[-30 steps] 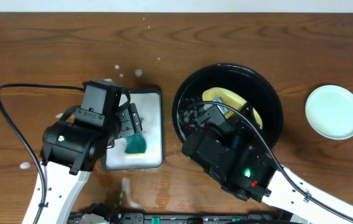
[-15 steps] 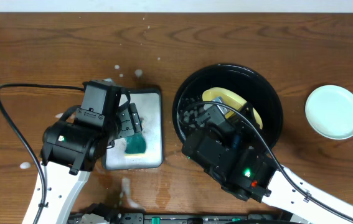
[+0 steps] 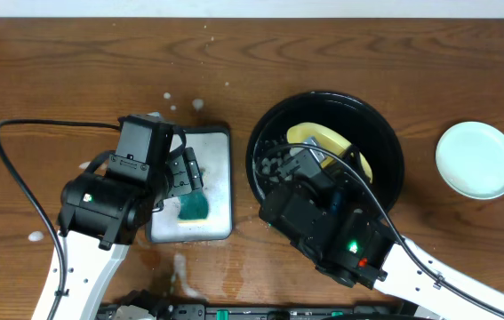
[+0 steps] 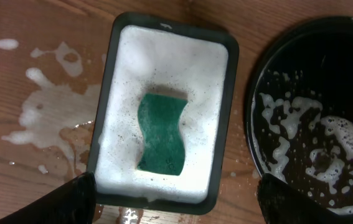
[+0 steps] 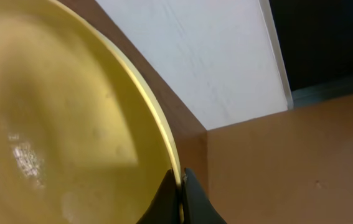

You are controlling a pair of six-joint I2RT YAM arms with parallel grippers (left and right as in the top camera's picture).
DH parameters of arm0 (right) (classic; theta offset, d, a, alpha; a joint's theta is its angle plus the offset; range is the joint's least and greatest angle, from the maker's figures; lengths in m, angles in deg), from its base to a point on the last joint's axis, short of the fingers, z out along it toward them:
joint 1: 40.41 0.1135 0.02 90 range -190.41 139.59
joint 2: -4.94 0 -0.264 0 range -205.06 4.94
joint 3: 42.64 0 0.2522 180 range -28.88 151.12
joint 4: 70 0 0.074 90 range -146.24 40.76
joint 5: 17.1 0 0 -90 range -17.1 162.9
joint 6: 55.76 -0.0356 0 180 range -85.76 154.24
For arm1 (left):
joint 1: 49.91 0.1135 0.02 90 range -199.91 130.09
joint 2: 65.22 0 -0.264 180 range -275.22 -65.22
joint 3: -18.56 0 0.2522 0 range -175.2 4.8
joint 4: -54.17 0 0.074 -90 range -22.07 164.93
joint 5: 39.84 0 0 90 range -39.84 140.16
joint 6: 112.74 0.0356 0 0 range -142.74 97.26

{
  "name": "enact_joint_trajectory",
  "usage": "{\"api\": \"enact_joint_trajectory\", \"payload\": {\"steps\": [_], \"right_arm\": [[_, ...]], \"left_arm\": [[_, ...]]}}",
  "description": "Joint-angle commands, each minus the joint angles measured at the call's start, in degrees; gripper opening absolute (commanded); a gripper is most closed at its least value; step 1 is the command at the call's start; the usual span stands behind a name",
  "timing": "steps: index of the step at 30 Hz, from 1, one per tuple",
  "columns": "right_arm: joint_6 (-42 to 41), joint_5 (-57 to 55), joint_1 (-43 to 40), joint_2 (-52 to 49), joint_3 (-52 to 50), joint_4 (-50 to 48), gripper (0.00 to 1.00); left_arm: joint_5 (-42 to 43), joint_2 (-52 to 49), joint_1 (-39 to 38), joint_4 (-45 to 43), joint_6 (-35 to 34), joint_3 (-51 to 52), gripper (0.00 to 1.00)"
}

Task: Clean dirty plates on tray and stack at the side
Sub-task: 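Grasp the yellow plate rim with the right gripper and tilt it up, then lift the yellow plate with the right gripper and stack it on the green plates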

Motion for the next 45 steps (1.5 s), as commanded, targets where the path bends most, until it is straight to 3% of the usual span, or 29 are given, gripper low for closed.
{"api": "enact_joint_trajectory", "payload": {"steps": [1, 3, 5, 6, 9, 13, 18, 23, 24, 26, 31, 35, 36, 37, 38, 39, 41, 45], "right_arm": [[-0.9, -6.1, -0.4, 0.0, 0.2, -1.3, 0.01], [1.7, -1.4, -0.4, 0.0, 0.2, -2.8, 0.01], [6.0, -6.2, -1.2, -0.2, 0.2, -2.9, 0.01], [3.1, -9.2, -2.3, -0.2, 0.2, -4.6, 0.01], [4.9, 2.3, -2.8, 0.2, 0.2, -4.9, 0.01], [-8.5, 7.1, -9.2, 0.5, 0.2, -4.2, 0.01], [-16.2, 29.8, -29.9, 0.6, 0.2, -5.7, 0.01], [-16.5, 59.6, -57.8, 0.2, 0.2, -10.4, 0.01], [-16.5, 68.3, -66.4, -0.5, 0.2, -11.6, 0.01], [-16.6, 75.4, -74.5, -1.9, 0.2, -12.5, 0.01], [-19.1, 81.9, -94.9, -10.5, 0.2, -12.9, 0.01], [-20.0, 82.2, -102.2, -18.9, 0.2, -12.3, 0.01], [-19.9, 83.4, -103.1, -20.6, 0.2, -12.3, 0.04], [-19.6, 85.2, -103.7, -21.7, 0.2, -12.3, 0.18], [-18.8, 87.7, -104.0, -22.1, 0.2, -12.6, 0.49], [-18.1, 90.2, -104.0, -22.0, 0.3, -12.8, 0.68], [-17.7, 95.2, -103.5, -20.3, 1.0, -12.7, 0.77], [-16.4, 106.9, -99.1, -11.3, 1.8, -12.2, 0.77]], "left_arm": [[-0.1, 0.0, 0.3, 0.3, 0.3, -0.1, 0.83], [-0.1, 0.0, 0.3, 0.2, 0.3, -0.1, 0.83], [-0.1, 0.0, 0.3, 0.2, 0.3, -0.1, 0.83], [-0.1, 0.0, 0.3, 0.2, 0.3, -0.1, 0.83], [-0.1, 0.0, 0.3, 0.2, 0.3, -0.1, 0.83], [-0.1, 0.0, 0.3, 0.2, 0.3, -0.1, 0.83], [-0.1, 0.0, 0.3, 0.2, 0.3, -0.1, 0.83], [-0.1, 0.0, 0.3, 0.2, 0.3, -0.1, 0.83], [-0.1, 0.0, 0.3, 0.2, 0.3, -0.1, 0.83], [-0.1, 0.0, 0.3, 0.2, 0.3, -0.1, 0.83], [-0.1, 0.0, 0.3, 0.2, 0.3, -0.1, 0.83], [-0.1, 0.0, 0.3, 0.2, 0.3, -0.1, 0.83], [-0.1, 0.0, 0.3, 0.2, 0.3, -0.1, 0.83], [-0.1, 0.0, 0.3, 0.2, 0.3, -0.1, 0.83], [-0.1, 0.0, 0.3, 0.2, 0.3, -0.1, 0.83], [-0.1, 0.0, 0.3, 0.3, 0.3, -0.1, 0.83], [-0.1, 0.0, 0.3, 0.2, 0.3, -0.1, 0.83], [-0.1, 0.0, 0.3, 0.2, 0.3, -0.1, 0.83]]}}
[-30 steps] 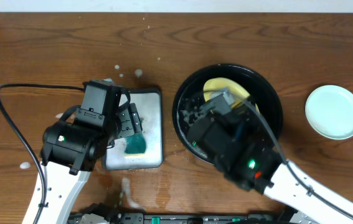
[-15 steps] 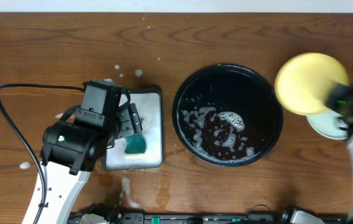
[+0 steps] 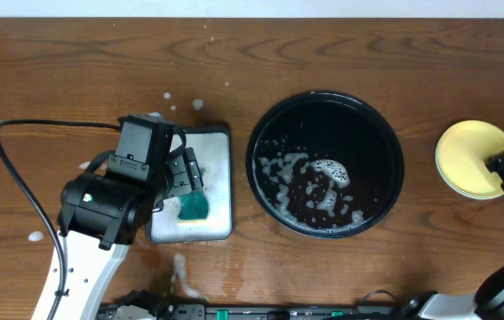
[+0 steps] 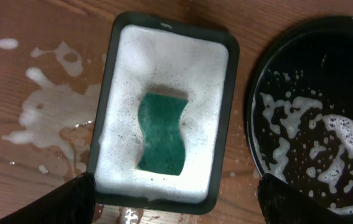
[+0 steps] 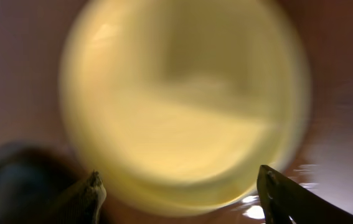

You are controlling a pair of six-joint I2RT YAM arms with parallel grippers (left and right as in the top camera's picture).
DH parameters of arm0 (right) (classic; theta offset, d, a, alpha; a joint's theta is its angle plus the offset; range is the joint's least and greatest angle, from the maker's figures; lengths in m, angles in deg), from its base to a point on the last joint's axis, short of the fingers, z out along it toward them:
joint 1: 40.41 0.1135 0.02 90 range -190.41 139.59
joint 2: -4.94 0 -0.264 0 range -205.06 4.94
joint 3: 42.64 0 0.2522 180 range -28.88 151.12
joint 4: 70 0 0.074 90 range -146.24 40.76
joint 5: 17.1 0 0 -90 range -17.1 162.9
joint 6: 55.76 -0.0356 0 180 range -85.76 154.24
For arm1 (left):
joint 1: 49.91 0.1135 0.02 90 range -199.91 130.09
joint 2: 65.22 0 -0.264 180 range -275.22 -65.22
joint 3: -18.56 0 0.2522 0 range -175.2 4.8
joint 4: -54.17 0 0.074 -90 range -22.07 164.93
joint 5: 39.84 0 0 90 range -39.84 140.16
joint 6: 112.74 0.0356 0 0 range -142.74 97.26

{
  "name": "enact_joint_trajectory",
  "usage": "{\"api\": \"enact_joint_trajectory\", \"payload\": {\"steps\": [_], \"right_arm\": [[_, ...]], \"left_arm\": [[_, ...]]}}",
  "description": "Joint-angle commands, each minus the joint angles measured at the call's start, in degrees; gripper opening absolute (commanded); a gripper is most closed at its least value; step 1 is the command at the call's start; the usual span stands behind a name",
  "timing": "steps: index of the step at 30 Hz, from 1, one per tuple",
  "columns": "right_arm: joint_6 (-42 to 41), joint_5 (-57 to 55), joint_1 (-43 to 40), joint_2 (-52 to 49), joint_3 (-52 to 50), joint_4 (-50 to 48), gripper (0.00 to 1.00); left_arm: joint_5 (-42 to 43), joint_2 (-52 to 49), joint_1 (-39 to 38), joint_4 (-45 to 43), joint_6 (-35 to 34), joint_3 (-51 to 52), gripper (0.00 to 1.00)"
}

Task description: Clean dirty plates on tray and stack at the side

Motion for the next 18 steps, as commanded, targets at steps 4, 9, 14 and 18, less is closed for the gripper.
{"api": "enact_joint_trajectory", "payload": {"steps": [4, 9, 14, 18], "right_arm": [[4.3, 18.0, 14.4, 20.5, 1.9, 4.1, 0.81], [5.4, 16.5, 31.7, 32.9, 1.9, 8.2, 0.99], [5.3, 16.5, 44.8, 40.9, 1.9, 8.2, 0.99], [10.7, 11.5, 49.0, 45.3, 1.9, 11.0, 0.99]], "left_arm": [[-0.1, 0.0, 0.3, 0.2, 0.3, -0.1, 0.83], [-0.1, 0.0, 0.3, 0.2, 0.3, -0.1, 0.83], [-0.1, 0.0, 0.3, 0.2, 0.3, -0.1, 0.83], [-0.1, 0.0, 0.3, 0.2, 0.3, -0.1, 0.83]]}}
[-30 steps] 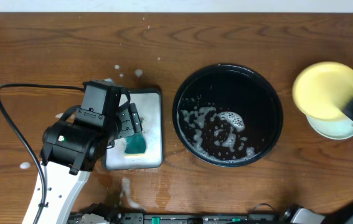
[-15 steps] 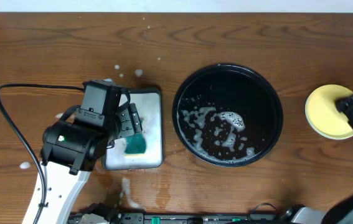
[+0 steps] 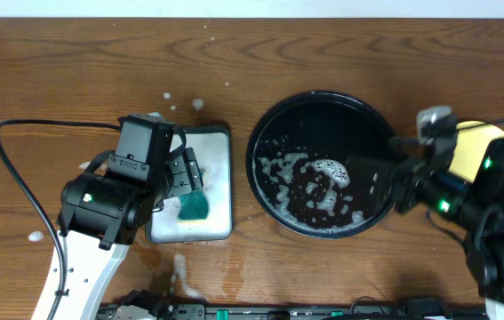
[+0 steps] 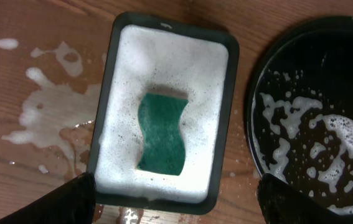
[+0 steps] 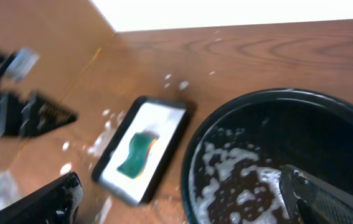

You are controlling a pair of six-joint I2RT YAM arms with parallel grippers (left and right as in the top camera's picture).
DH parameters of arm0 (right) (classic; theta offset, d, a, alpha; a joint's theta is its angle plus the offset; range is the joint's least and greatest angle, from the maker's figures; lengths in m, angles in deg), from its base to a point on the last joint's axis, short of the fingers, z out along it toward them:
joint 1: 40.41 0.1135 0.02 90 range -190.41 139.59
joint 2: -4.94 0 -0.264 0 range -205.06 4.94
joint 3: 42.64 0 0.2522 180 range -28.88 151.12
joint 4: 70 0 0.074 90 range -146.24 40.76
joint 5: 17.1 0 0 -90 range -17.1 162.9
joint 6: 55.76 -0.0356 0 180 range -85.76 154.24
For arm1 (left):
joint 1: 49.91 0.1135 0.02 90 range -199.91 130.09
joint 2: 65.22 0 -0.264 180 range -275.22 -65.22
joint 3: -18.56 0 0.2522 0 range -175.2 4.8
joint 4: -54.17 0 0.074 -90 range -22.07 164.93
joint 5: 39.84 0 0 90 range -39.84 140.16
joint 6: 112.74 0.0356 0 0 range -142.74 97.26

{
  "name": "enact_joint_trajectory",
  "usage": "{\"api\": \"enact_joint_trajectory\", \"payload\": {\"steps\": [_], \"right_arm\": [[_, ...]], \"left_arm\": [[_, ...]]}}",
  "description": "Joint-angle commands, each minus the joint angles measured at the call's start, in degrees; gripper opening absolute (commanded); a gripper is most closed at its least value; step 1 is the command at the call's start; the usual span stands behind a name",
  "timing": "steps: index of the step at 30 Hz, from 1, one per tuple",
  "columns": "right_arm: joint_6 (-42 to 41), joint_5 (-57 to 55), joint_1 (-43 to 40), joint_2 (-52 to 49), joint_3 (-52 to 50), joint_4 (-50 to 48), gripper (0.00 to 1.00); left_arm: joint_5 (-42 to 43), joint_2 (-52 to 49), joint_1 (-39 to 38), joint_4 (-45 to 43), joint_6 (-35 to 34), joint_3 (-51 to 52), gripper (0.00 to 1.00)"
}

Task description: Clean dirty plates on tray and stack at the side

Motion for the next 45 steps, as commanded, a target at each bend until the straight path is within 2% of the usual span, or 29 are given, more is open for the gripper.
{"api": "enact_joint_trajectory", "payload": {"steps": [1, 4, 6, 12, 16, 19, 26, 45], "right_arm": [[7.1, -6.1, 1.8, 3.1, 0.1, 1.9, 0.99], [16.0, -11.8, 2.6, 6.1, -2.0, 2.3, 0.99], [18.2, -15.1, 2.7, 9.2, -6.6, -0.6, 0.99], [18.5, -16.6, 2.2, 27.5, -33.1, -19.9, 0.99], [18.5, -16.5, 2.2, 40.2, -46.1, -27.5, 0.99], [18.5, -16.7, 2.2, 47.5, -51.7, -29.6, 0.99], [18.5, -16.0, 2.1, 48.1, -61.3, -44.0, 0.99], [18.7, -16.6, 2.1, 48.0, -61.7, -42.0, 0.99]], "left_arm": [[-0.1, 0.0, 0.3, 0.2, 0.3, -0.1, 0.83], [-0.1, 0.0, 0.3, 0.2, 0.3, -0.1, 0.83], [-0.1, 0.0, 0.3, 0.2, 0.3, -0.1, 0.83], [-0.1, 0.0, 0.3, 0.2, 0.3, -0.1, 0.83], [-0.1, 0.0, 0.3, 0.2, 0.3, -0.1, 0.83], [-0.1, 0.0, 0.3, 0.2, 0.3, -0.1, 0.83], [-0.1, 0.0, 0.3, 0.2, 0.3, -0.1, 0.83], [-0.1, 0.0, 0.3, 0.2, 0.3, -0.1, 0.83]]}}
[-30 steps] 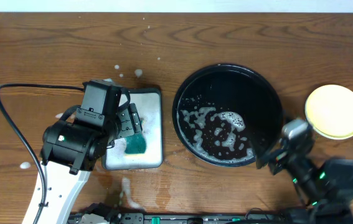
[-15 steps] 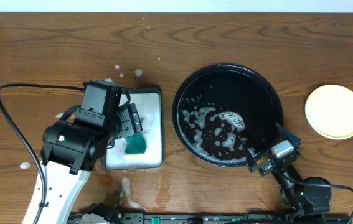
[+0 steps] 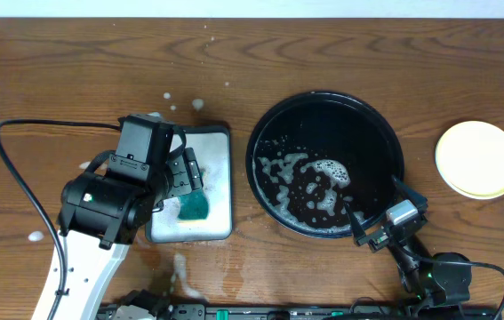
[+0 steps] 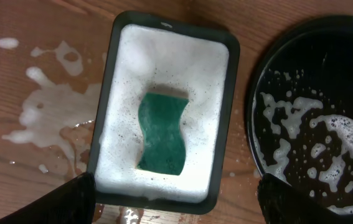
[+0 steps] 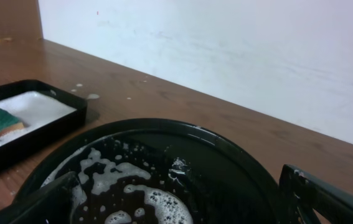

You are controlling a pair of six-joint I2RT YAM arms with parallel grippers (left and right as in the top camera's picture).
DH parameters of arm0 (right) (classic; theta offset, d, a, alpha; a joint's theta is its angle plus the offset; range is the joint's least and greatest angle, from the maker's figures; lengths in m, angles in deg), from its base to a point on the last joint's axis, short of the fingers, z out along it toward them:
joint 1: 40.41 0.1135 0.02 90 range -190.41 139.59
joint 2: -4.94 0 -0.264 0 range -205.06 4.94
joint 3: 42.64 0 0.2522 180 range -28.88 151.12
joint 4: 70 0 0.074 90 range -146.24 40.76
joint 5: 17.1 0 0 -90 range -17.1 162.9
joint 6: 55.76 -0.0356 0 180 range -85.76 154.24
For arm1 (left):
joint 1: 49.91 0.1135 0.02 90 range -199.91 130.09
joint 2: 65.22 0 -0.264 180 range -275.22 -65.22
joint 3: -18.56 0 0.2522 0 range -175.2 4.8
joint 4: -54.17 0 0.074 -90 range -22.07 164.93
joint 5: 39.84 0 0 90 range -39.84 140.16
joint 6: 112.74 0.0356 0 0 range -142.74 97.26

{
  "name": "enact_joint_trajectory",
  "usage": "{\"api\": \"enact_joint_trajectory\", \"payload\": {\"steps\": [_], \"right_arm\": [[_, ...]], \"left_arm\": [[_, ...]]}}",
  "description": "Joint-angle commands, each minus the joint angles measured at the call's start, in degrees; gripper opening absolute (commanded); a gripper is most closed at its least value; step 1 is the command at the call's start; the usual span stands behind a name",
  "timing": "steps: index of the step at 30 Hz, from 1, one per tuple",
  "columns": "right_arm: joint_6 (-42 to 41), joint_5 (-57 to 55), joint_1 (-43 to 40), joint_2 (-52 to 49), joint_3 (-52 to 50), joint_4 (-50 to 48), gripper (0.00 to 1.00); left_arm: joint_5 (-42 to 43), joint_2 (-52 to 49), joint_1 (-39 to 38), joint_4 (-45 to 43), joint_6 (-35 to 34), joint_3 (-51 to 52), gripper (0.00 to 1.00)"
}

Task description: Clean dirty plates on tray and stack at the side

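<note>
The round black tray holds only streaks of soap foam. A yellow plate lies flat on the table at the far right, apart from both arms. My right gripper sits low at the tray's near right rim, open and empty. In the right wrist view, the right gripper looks across the foamy tray. My left gripper hangs open over the green sponge, touching nothing.
The sponge lies in a rectangular black soap tray full of white foam, left of the round tray. Spilled foam patches spread over the wood to its left. A white wall runs behind the table.
My right arm stood between the round tray and the yellow plate, covering part of the plate; now it is drawn back low at the table's front edge. The left arm has not moved.
First my right gripper was shut on the yellow plate over the round tray, with a white plate alone at the right. Then the yellow plate lay on that white plate and the gripper was open. The arm has since moved away to the front.
</note>
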Motion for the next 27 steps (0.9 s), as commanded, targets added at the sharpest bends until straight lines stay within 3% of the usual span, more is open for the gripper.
{"api": "enact_joint_trajectory", "payload": {"steps": [1, 6, 8, 11, 16, 21, 27], "right_arm": [[0.4, -0.3, 0.0, 0.3, -0.1, 0.3, 0.99], [0.4, -0.3, 0.0, 0.3, -0.1, 0.3, 0.99], [0.4, -0.3, 0.0, 0.3, -0.1, 0.3, 0.99], [0.4, -0.3, 0.0, 0.3, -0.1, 0.3, 0.99], [0.4, -0.3, 0.0, 0.3, -0.1, 0.3, 0.99], [0.4, -0.3, 0.0, 0.3, -0.1, 0.3, 0.99], [0.4, -0.3, 0.0, 0.3, -0.1, 0.3, 0.99]], "left_arm": [[-0.1, 0.0, 0.2, 0.2, 0.3, -0.2, 0.83], [-0.3, 3.8, 0.5, 1.9, 1.0, 1.5, 0.83], [-4.3, 8.5, 2.2, 0.0, 1.6, 4.1, 0.83], [-4.5, 18.0, 7.4, -9.6, 1.6, 11.6, 0.83], [2.3, 35.4, 15.5, -28.6, 5.9, 28.2, 0.83], [2.7, 50.5, 16.8, -42.1, 11.8, 42.9, 0.83], [2.7, 63.8, 16.8, -51.5, 12.2, 56.6, 0.83]]}}
